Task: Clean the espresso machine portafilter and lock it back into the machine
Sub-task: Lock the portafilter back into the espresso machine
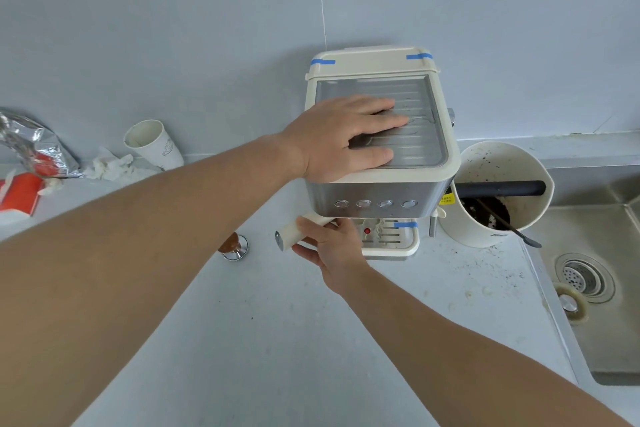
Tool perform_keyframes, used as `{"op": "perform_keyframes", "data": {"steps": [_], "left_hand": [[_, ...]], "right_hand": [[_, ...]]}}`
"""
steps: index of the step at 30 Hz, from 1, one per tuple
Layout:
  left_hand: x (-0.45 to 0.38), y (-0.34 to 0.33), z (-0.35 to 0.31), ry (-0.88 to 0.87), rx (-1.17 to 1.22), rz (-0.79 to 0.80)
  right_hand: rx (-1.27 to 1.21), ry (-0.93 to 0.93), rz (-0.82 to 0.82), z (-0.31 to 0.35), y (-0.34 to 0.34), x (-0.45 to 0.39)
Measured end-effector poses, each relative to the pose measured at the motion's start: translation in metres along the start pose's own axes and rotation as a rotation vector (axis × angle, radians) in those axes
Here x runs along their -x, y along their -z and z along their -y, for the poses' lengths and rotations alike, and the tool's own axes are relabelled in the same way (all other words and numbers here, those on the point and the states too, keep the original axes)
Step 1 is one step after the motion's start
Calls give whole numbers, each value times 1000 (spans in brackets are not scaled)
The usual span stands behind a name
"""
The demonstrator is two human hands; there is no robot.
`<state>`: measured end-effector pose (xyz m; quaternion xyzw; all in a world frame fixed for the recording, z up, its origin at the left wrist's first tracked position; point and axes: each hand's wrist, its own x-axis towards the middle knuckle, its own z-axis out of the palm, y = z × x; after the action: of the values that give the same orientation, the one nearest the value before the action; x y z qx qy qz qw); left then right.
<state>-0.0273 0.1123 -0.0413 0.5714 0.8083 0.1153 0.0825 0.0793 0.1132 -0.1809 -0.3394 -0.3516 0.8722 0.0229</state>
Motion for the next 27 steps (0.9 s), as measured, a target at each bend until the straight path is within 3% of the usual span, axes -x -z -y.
{"op": "perform_keyframes", "data": {"steps": [27], "left_hand": [[2, 2, -4, 68, 70, -71]], "right_hand": [[-244, 11, -89, -14, -42, -13]]}}
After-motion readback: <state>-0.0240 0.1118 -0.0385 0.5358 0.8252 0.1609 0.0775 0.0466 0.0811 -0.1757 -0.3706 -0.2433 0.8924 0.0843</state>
